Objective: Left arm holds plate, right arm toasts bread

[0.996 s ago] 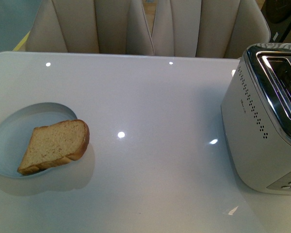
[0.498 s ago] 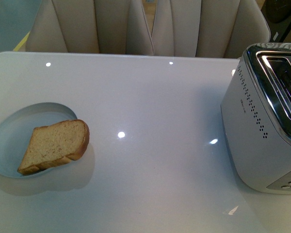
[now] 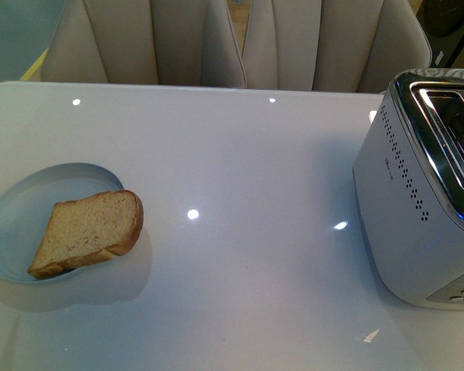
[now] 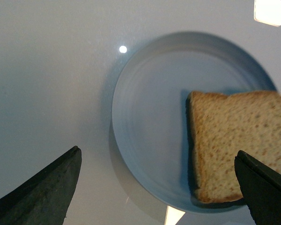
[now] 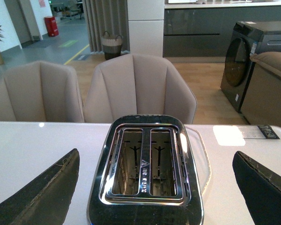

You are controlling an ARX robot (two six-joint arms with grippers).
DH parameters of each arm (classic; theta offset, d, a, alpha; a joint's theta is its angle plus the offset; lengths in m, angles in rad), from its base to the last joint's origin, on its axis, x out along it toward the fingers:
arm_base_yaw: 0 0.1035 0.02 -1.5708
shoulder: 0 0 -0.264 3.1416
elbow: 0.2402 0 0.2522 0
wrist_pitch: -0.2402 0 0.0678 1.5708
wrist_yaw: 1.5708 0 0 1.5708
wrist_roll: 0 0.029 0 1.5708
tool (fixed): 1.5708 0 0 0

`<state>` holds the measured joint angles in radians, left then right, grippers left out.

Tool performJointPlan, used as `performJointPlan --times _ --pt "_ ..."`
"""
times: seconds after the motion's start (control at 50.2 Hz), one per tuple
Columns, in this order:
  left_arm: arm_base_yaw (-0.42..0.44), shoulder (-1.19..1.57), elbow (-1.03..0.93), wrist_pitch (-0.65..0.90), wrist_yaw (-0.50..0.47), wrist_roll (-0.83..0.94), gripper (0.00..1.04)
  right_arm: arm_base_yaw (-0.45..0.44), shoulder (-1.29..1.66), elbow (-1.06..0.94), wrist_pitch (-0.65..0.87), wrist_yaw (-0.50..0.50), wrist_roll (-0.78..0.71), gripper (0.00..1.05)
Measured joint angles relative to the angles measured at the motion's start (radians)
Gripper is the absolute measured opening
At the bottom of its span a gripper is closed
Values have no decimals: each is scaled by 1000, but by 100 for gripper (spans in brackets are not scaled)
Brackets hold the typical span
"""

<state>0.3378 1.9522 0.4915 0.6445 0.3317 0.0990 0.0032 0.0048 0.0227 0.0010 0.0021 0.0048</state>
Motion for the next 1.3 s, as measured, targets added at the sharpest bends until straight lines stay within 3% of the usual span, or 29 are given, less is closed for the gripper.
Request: performJointPlan --times 0.578,0.976,1.136,1.295 --pt "16 323 198 27 -8 120 97 0 0 0 0 0 0 96" --pt "11 414 349 -71 -3 124 97 0 0 0 0 0 0 96" --pt "1 426 368 -95 4 122 90 0 0 0 0 0 0 96" --pt "-11 426 379 -122 20 114 72 0 0 0 0 0 0 96"
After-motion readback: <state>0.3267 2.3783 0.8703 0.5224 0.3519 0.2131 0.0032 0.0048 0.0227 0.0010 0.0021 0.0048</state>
